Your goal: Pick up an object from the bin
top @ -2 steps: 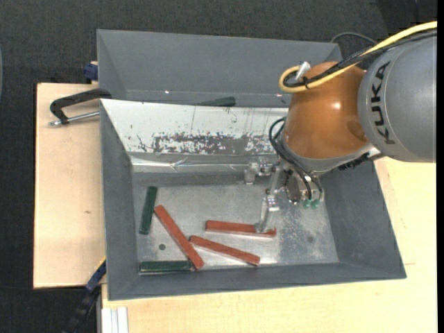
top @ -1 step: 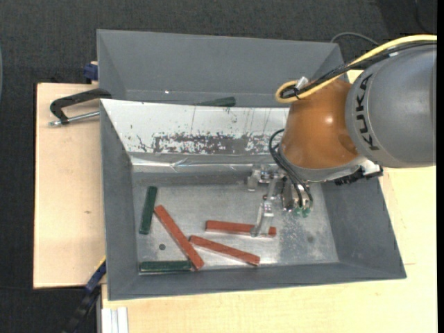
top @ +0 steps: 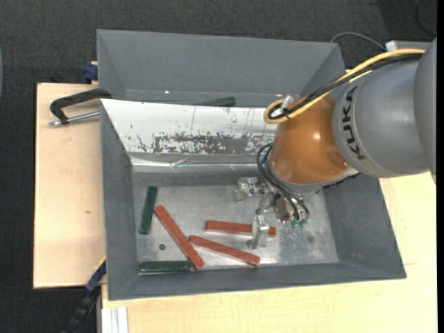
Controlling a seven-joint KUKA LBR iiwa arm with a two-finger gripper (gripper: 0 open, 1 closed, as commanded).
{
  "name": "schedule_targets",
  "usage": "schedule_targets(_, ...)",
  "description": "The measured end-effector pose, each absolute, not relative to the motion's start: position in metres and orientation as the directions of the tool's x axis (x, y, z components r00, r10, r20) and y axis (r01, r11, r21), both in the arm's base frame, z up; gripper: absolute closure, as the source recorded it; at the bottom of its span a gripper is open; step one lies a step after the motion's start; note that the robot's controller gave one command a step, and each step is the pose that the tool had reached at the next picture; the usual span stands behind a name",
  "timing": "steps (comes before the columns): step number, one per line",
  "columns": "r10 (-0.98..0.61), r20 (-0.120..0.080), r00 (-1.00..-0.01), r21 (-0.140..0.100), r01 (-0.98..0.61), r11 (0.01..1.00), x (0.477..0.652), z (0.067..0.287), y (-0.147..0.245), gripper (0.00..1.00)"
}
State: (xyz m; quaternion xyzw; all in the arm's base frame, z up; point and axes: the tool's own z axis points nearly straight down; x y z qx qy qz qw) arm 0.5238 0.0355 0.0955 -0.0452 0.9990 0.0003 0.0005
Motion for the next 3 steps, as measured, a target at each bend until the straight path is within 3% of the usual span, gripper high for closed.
schedule_targets(1, -0.161, 0.0, -0.987, 0.001, -0.161, 0.987, 0.506, 0.071, 0.053, 1.0)
schedule_targets(2, -0.16, 0.0, -0.987, 0.001, -0.16, 0.987, 0.506, 0.071, 0.053, 1.0)
schedule_targets(3, -0.179, -0.006, -0.984, 0.001, -0.179, 0.984, 0.562, 0.189, 0.067, 1.0)
